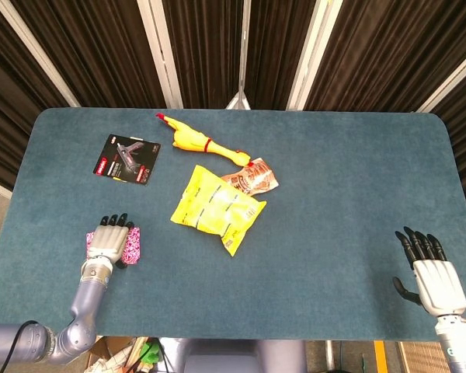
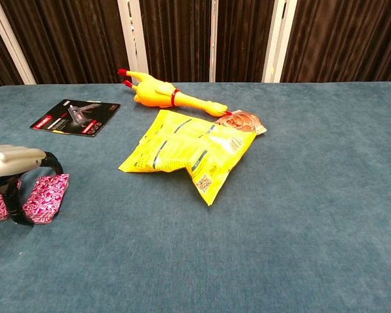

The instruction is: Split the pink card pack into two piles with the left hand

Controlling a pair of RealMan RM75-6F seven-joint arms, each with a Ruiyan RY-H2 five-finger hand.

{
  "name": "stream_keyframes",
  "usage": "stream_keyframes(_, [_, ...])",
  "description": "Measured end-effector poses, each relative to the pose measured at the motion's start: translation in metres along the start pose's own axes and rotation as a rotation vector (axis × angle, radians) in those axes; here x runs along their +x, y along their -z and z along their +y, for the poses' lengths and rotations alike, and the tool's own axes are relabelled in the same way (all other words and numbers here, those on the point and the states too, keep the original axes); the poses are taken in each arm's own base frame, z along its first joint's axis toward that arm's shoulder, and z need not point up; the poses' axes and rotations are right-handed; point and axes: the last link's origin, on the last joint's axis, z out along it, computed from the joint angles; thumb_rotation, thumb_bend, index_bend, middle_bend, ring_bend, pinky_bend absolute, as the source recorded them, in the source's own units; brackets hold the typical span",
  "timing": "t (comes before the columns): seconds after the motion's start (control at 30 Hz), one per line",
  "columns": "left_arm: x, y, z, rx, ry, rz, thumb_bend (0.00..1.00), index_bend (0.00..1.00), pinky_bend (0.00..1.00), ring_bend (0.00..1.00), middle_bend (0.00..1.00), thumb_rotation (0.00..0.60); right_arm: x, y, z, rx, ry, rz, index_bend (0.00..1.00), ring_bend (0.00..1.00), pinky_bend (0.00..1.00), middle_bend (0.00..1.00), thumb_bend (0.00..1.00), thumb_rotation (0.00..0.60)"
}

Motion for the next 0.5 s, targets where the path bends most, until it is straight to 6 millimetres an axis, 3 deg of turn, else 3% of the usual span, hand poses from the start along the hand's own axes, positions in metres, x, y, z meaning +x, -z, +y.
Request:
stream_keyframes(0.2, [-0.0012,-0.0005,0.0002,0.003,0.004,-0.001,0.38,0.41,0.00,0.00,0.00,0.600,0.0001,0.0001,0.0001,0.001,-0.001,0.001,0.00,0.00,0.03,0.00,0.36,0.600])
stream_keyframes(0.5, [0.0031,0.0024,-0.0007,-0.015,0.035,0.024,0.39,0.46,0.00,0.00,0.00,0.600,0.0015,0.0002,0.0004,0.001,-0.002,0.003,0.00,0.00,0.03,0.00,0.36,0.600])
